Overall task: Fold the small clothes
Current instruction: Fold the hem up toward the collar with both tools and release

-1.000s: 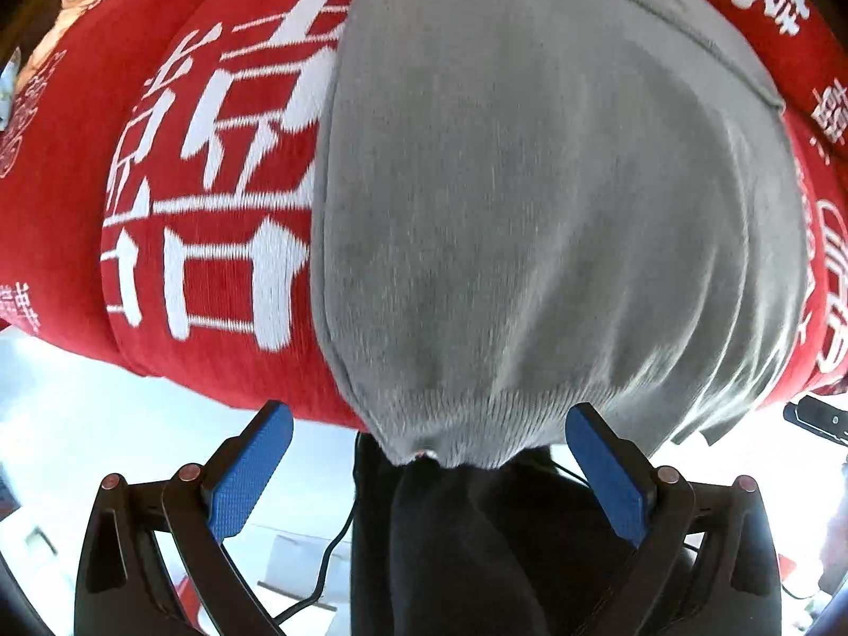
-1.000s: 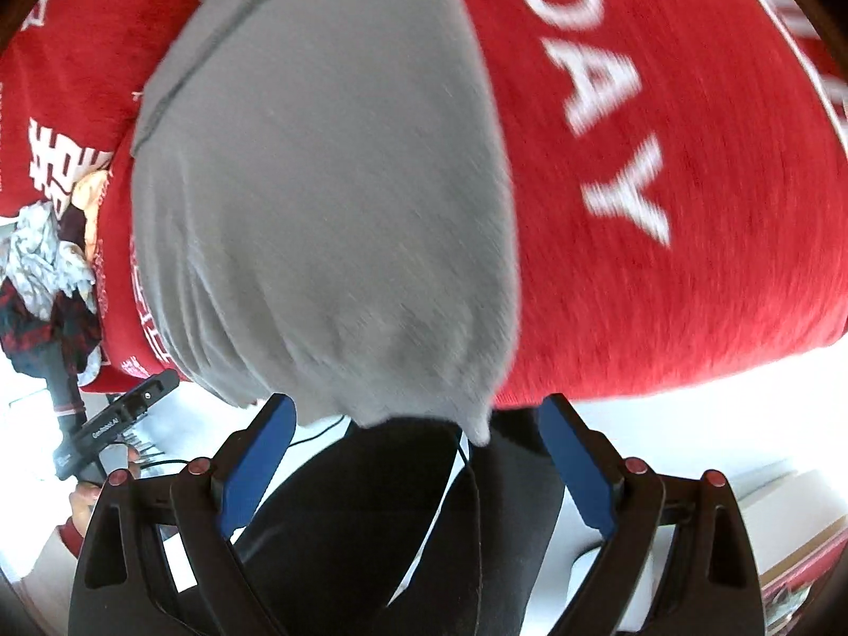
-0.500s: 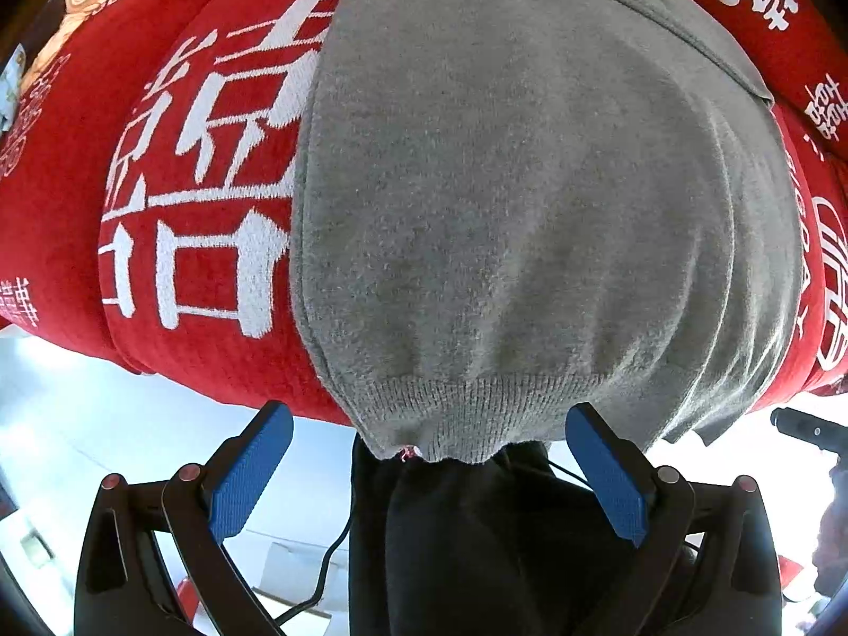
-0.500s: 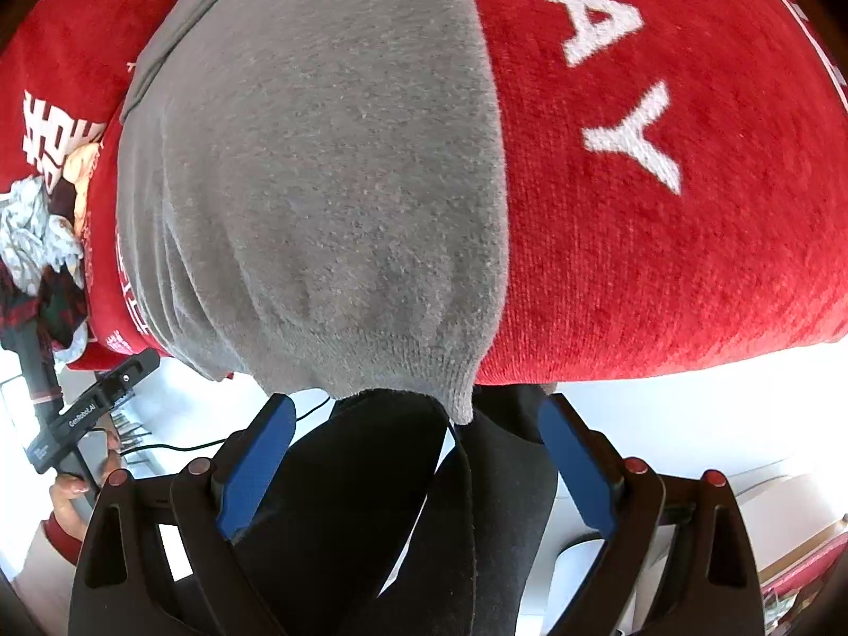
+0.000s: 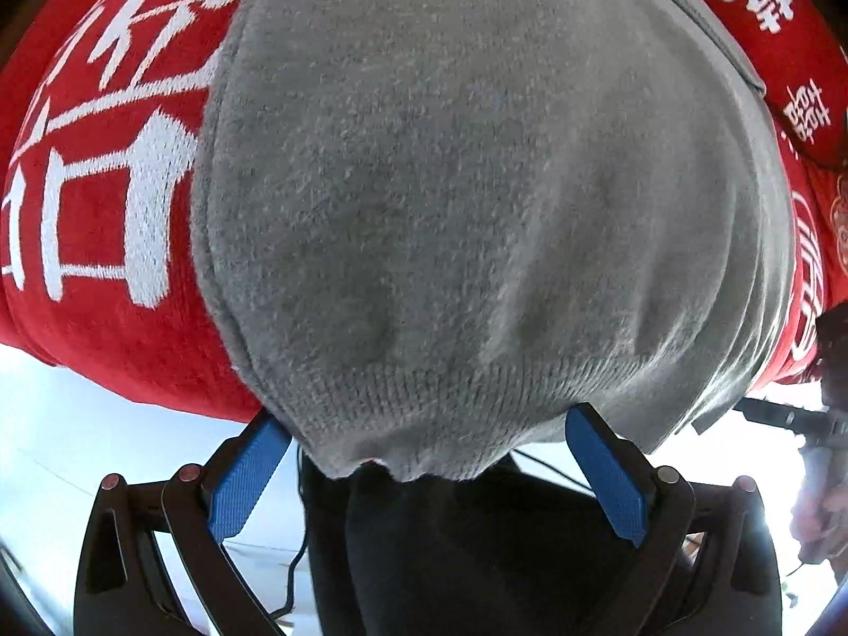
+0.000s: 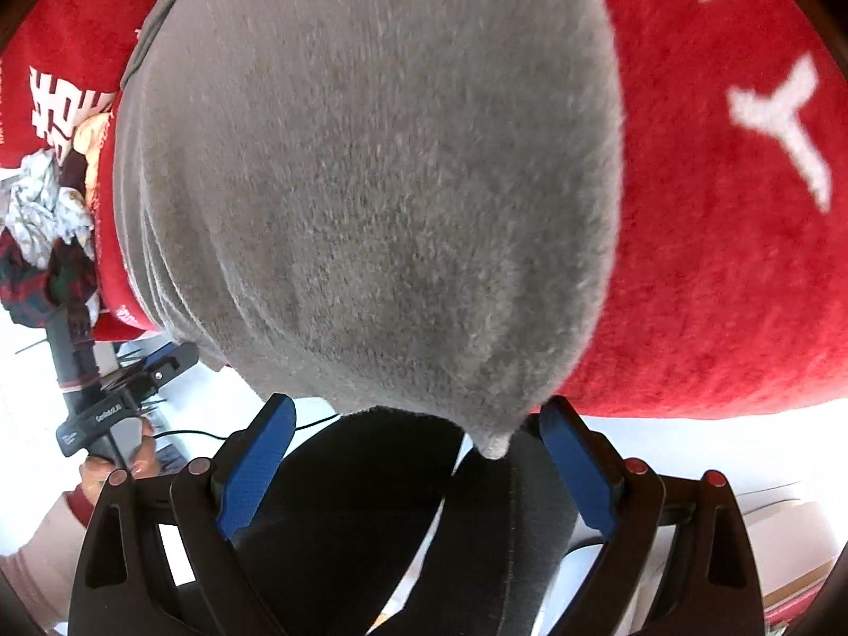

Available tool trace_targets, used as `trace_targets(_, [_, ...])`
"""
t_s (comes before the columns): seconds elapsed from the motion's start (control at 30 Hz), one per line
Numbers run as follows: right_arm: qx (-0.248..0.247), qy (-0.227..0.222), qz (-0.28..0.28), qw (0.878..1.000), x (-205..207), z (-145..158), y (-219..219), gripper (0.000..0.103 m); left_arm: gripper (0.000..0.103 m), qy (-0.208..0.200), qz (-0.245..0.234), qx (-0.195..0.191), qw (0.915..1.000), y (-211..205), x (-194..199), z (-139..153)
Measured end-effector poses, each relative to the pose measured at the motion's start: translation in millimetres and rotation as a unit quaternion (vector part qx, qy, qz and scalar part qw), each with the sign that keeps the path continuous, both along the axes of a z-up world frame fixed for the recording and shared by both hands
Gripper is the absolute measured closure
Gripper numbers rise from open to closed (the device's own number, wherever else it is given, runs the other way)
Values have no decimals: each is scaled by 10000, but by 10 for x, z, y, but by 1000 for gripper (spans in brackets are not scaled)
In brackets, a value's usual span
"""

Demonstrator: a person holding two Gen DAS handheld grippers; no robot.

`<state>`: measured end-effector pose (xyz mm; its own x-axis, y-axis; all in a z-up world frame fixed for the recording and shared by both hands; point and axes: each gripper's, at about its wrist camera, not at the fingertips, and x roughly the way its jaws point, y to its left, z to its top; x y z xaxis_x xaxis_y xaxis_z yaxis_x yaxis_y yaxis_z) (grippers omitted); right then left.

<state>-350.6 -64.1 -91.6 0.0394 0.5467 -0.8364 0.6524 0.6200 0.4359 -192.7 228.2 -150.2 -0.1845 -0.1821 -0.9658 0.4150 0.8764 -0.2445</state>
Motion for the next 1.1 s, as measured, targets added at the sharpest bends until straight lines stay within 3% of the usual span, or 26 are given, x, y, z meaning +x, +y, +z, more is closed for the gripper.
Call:
trace_targets(0.03, [44, -19, -24, 10000, -18, -8, 13, 9, 6, -5, 73, -27, 10000, 20, 2, 0])
trace_targets(0.07, [74, -56, -87, 9999, -43, -5, 23, 20, 14, -13, 132, 11, 9999, 46, 2, 1])
trace_targets(0.1, [84, -66, -150, 9998, -67, -1, 24, 48, 26, 2, 151, 7, 9999, 56, 7, 18])
trace_targets(0.13, [69, -12, -238, 9997, -98, -9, 22, 67, 34, 78, 176, -71, 9998, 98, 2, 29])
trace_targets(0.17, [76, 48, -342, 9994, -129, -16, 15, 95, 57, 153, 171, -151, 9996, 128, 6, 37])
trace_targets(0.2, [152, 4, -506, 9986, -164, -2, -1, 95, 86, 282, 118, -300, 9991, 160, -1, 47])
trace_targets(0.23, [239, -105, -646, 9976, -189, 35, -13, 95, 88, 401, 67, -495, 9979, 187, -12, 60])
trace_targets(0.43, [651, -1103, -1171, 9848, -96, 603, -124, 96, 87, 284, 121, -1274, 9914, 191, 169, 607])
trace_targets(0.73, [495, -2355, -1940, 9510, 740, 1303, -800, 96, 88, -451, 352, -2281, 9720, -211, 1327, 1385])
trace_targets(0.83, [400, -2571, -2078, 9429, 1018, 1469, -919, 96, 90, -631, 305, -2418, 9678, -334, 1735, 1526])
trace_targets(0.87, [340, -2637, -2156, 9396, 1124, 1516, -983, 96, 103, -645, 284, -2460, 9667, -387, 1846, 1577])
trace_targets(0.97, [171, -2728, -2340, 9330, 1353, 1620, -1119, 96, 103, -701, 155, -2417, 9677, -609, 2161, 1608])
trace_targets(1.1, [-192, -2468, -2159, 9445, 1654, 1566, -1263, 96, 102, -1278, -279, -1661, 9774, -855, 2343, 1553])
